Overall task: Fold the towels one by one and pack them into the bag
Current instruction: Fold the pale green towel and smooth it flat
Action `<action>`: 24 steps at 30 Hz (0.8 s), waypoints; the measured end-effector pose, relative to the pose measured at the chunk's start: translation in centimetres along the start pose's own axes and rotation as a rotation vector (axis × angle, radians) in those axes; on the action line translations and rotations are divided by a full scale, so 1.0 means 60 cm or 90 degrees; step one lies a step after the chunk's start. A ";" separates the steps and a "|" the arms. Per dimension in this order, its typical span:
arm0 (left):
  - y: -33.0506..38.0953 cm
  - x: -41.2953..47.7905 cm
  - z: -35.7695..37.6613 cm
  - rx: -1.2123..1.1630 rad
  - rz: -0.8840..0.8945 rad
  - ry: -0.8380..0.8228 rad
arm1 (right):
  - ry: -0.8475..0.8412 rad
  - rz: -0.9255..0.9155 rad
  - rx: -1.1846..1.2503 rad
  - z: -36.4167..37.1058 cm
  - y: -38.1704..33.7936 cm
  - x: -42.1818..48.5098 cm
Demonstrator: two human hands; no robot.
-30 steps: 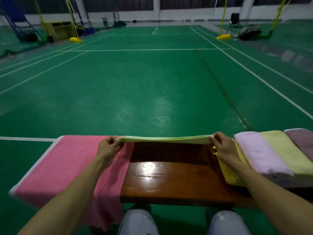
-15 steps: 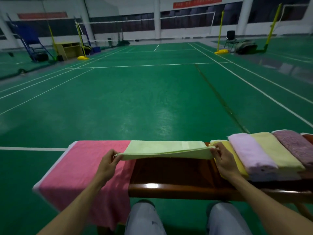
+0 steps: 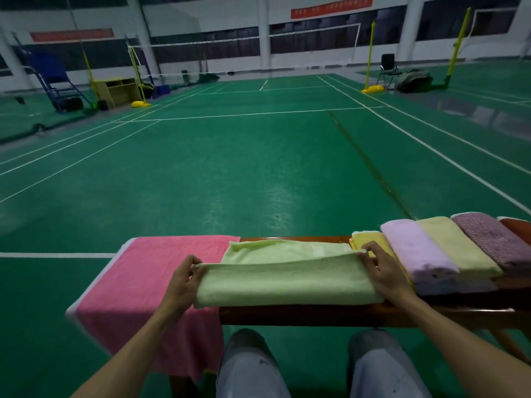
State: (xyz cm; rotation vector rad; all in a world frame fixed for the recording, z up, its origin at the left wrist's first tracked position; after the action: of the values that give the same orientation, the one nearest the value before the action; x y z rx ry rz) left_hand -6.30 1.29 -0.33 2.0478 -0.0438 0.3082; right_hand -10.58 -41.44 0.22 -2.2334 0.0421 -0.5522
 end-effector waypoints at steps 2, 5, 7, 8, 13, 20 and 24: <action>0.004 0.005 -0.002 -0.006 -0.011 -0.003 | -0.029 0.022 -0.017 -0.001 0.004 0.010; 0.014 0.027 0.005 -0.005 -0.023 -0.017 | -0.020 0.034 -0.023 -0.006 0.008 0.032; 0.015 0.056 0.015 0.004 -0.032 -0.014 | -0.019 0.050 -0.040 -0.005 0.009 0.053; 0.014 0.074 0.020 0.011 -0.037 -0.012 | -0.019 0.054 -0.056 -0.003 0.010 0.066; -0.011 0.168 0.058 0.039 -0.096 -0.016 | -0.020 0.080 -0.208 0.022 0.040 0.135; -0.057 0.248 0.099 0.218 -0.074 -0.041 | -0.079 0.032 -0.488 0.064 0.074 0.195; -0.071 0.261 0.116 0.258 -0.065 -0.054 | -0.107 0.033 -0.532 0.085 0.086 0.203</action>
State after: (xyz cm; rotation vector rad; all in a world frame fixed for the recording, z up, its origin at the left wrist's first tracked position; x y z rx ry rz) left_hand 10.91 -1.17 -3.40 2.4545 0.0775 0.1751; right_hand 3.23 -43.74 -1.90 -3.0702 0.2888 -0.3417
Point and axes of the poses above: each hand's wrist, its own x-axis towards the middle knuckle, its own z-axis out of the palm, y = z × x, the point moved 3 cm from there along x, towards the middle knuckle, and after that the axes turned 4 degrees about y, right-handed, at the moved point
